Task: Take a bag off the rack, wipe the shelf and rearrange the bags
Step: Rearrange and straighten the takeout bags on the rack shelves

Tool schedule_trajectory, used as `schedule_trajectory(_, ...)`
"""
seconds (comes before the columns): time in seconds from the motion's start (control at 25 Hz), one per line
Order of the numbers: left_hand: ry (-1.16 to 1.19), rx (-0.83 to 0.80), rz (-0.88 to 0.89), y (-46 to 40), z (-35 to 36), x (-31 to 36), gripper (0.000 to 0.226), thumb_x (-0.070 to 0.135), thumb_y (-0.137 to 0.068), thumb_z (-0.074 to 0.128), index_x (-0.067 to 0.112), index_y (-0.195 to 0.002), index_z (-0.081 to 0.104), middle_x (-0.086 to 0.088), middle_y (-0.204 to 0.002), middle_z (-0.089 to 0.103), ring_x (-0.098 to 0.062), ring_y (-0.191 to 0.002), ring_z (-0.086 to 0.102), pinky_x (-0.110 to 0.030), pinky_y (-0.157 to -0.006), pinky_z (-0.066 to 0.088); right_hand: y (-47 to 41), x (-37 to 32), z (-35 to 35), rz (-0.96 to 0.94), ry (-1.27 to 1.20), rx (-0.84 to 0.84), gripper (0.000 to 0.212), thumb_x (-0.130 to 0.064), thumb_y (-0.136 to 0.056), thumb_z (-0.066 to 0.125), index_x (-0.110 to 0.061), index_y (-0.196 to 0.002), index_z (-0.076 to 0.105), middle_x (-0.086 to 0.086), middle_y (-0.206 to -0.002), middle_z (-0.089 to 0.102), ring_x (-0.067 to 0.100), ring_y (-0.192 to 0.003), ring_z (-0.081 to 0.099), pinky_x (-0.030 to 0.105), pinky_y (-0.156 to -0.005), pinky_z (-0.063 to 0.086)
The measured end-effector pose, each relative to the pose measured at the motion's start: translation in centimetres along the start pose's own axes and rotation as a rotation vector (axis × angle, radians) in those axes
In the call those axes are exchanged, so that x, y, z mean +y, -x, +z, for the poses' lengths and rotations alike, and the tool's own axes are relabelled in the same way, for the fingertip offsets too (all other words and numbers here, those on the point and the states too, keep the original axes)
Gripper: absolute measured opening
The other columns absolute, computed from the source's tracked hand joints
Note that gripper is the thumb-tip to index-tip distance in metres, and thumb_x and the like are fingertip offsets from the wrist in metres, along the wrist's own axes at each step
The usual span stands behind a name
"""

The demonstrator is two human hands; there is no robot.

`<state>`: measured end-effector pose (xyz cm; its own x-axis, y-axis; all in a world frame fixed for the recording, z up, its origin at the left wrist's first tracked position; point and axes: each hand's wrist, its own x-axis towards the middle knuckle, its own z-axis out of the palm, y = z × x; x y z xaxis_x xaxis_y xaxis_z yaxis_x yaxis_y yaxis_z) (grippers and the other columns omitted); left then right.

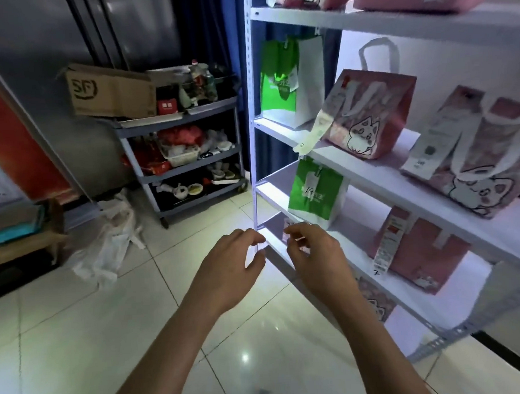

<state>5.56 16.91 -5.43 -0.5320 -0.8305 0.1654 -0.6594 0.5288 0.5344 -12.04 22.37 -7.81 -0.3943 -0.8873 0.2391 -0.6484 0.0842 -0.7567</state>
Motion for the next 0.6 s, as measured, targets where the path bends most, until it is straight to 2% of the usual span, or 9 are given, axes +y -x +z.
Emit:
schedule_trajectory(0.12, -0.020, -0.056, 0.064, -5.7, -0.4, -1.4, 0.022, 0.037, -0.099, 0.047, 0.035, -0.120, 0.055, 0.020, -0.117, 0.057, -0.004, -0.109, 0.050, -0.027, -0.089, 0.046, -4.8, 0.6, 1.1, 0.052, 0.002, 0.073, 0.017, -0.024, -0.097, 0.059, -0.029, -0.110, 0.068, -0.015, -0.103, 0.067, -0.004, -0.087, 0.061, 0.018, -0.077, 0.048)
schedule_trajectory(0.32, -0.018, -0.032, 0.152, -14.9, -2.9, -3.0, 0.021, 0.037, -0.098, 0.049, 0.037, -0.117, 0.056, 0.022, -0.115, 0.057, -0.004, -0.109, 0.051, -0.026, -0.090, 0.044, -12.9, -0.3, 1.7, 0.057, 0.004, 0.124, 0.018, -0.024, -0.098, 0.059, -0.027, -0.114, 0.067, -0.009, -0.108, 0.066, 0.004, -0.093, 0.063, 0.027, -0.082, 0.053)
schedule_trajectory(0.52, 0.039, -0.012, 0.259, -22.5, -5.1, -2.7, 0.020, 0.036, -0.098, 0.049, 0.034, -0.116, 0.057, 0.019, -0.114, 0.058, -0.006, -0.109, 0.053, -0.032, -0.092, 0.048, -19.0, -1.8, -0.2, 0.006, 0.094, 0.219, 0.019, -0.025, -0.097, 0.060, -0.028, -0.114, 0.067, -0.013, -0.107, 0.066, -0.001, -0.089, 0.058, 0.020, -0.082, 0.048)
schedule_trajectory(0.6, 0.048, -0.017, 0.325, -25.6, -5.7, -2.1, 0.022, 0.034, -0.098, 0.050, 0.031, -0.119, 0.058, 0.015, -0.116, 0.059, -0.009, -0.109, 0.053, -0.033, -0.093, 0.047, -21.6, -2.5, -1.3, 0.017, 0.120, 0.262, 0.019, -0.028, -0.098, 0.059, -0.030, -0.115, 0.066, -0.014, -0.108, 0.066, 0.000, -0.092, 0.059, 0.024, -0.085, 0.051)
